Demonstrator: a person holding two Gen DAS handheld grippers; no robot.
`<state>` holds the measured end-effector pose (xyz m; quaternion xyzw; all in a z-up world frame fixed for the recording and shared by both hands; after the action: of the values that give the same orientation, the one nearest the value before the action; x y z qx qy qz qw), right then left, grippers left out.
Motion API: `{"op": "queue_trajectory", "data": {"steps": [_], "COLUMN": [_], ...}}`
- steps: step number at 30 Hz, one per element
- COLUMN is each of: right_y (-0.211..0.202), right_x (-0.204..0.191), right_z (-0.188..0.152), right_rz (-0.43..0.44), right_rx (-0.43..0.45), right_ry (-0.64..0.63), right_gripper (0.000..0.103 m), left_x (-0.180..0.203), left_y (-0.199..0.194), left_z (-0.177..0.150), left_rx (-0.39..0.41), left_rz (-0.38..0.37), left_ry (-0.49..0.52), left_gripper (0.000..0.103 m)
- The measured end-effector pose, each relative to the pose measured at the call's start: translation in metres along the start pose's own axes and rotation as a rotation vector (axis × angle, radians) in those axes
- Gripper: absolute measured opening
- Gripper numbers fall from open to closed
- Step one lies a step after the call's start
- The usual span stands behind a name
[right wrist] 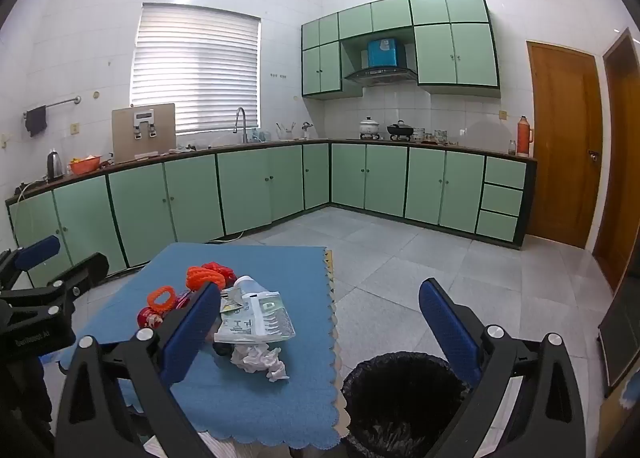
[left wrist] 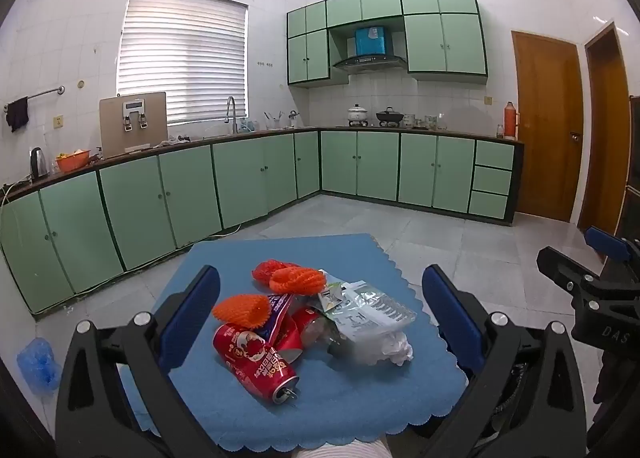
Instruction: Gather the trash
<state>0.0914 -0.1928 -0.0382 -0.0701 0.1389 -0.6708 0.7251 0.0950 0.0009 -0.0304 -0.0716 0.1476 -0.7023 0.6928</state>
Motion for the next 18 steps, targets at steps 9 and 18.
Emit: {"op": "queue_trajectory", "data": {"steps": [9, 18], "right_y": [0.0003, 0.0011], "right_x": [0.0003, 0.0017], "right_z": [-0.0003, 0.0021], "right_rz": [-0.002, -0.006], "right_rx": [-0.002, -0.003], "right_ry": [0.0, 0.008], "right_gripper": [0.097, 0.097], "left_x": [0.0004, -0.0018], "left_y": [0.0041, -0.001], "left_z": [-0.0034, 0.0012], "left_rx": [0.002, 0.001], "left_rz": [-0.002, 0.0], "left_ry": [-0.001, 0.003], "left_gripper": [0.098, 0.098]}}
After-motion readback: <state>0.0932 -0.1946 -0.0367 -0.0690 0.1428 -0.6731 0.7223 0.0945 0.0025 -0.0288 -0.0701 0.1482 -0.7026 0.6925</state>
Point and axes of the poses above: each gripper's, at about its wrist camera, not at the fingertips, and y roughly the way its jaws point, x to its right, z to its top, the point moved 10 cm from there along y, roughly the way its jaws point, and after that the axes turned 4 degrees about y, right-handed, at the moved point
